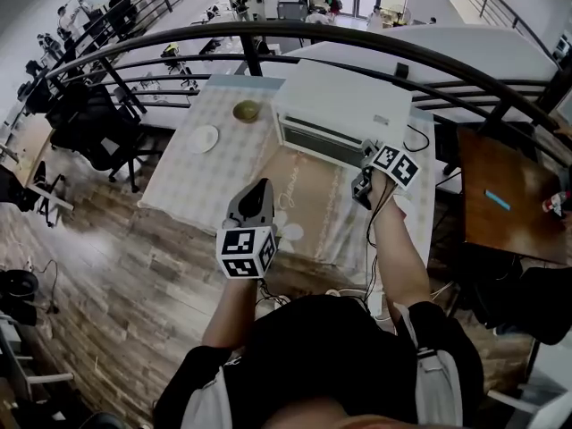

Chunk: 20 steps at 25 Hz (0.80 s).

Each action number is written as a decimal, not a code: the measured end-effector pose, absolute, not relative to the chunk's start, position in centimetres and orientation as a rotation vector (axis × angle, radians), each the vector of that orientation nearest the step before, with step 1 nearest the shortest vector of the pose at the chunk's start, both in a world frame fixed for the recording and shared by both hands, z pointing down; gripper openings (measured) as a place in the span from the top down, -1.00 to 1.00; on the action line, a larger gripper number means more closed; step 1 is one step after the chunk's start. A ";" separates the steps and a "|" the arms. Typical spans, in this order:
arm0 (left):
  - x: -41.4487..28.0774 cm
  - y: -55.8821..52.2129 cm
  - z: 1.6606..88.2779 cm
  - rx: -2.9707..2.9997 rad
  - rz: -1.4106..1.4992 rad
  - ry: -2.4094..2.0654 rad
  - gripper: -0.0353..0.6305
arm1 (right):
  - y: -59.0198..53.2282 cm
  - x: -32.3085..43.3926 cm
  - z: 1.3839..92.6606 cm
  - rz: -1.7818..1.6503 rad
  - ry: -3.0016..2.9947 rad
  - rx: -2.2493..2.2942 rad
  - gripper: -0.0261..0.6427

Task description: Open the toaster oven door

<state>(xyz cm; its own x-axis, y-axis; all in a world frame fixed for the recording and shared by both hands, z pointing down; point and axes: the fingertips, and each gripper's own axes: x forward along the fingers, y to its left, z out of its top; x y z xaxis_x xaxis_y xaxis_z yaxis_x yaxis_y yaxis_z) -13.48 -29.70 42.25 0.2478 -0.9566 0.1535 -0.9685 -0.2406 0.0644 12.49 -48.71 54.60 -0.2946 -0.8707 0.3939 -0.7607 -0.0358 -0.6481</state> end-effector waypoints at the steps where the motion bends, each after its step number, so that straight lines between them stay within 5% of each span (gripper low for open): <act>1: -13.6 -29.7 42.3 2.358 0.126 -1.842 0.86 | -49.2 12.3 54.7 -1.245 2.098 -1.787 0.56; 20: -14.2 -29.4 43.3 2.338 0.139 -1.832 0.86 | -49.9 10.0 56.7 -1.130 2.351 -1.991 0.51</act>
